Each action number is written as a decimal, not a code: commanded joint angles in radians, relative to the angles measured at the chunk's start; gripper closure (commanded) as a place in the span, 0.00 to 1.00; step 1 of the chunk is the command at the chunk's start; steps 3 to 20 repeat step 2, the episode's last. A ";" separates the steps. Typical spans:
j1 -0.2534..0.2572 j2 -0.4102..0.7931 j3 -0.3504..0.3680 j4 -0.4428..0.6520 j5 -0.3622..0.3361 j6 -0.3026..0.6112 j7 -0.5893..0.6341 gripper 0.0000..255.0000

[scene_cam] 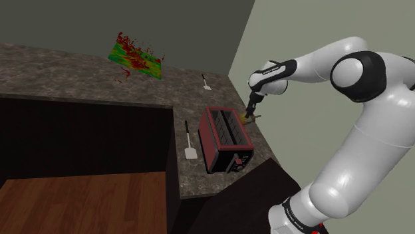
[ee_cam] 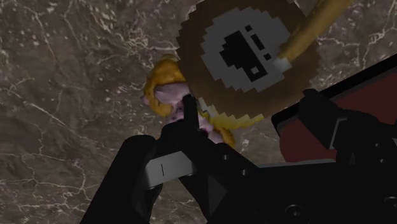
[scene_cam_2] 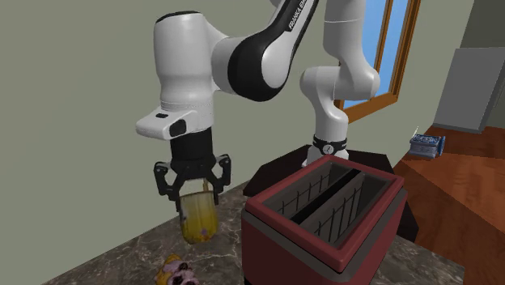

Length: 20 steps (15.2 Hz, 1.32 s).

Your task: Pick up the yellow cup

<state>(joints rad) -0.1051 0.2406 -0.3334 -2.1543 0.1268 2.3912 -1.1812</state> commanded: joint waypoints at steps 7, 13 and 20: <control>0.002 -0.009 -0.001 0.005 -0.006 -0.013 0.005 1.00; 0.002 -0.009 -0.001 0.005 -0.006 -0.013 0.005 1.00; 0.002 -0.009 -0.001 0.005 -0.006 -0.013 0.005 1.00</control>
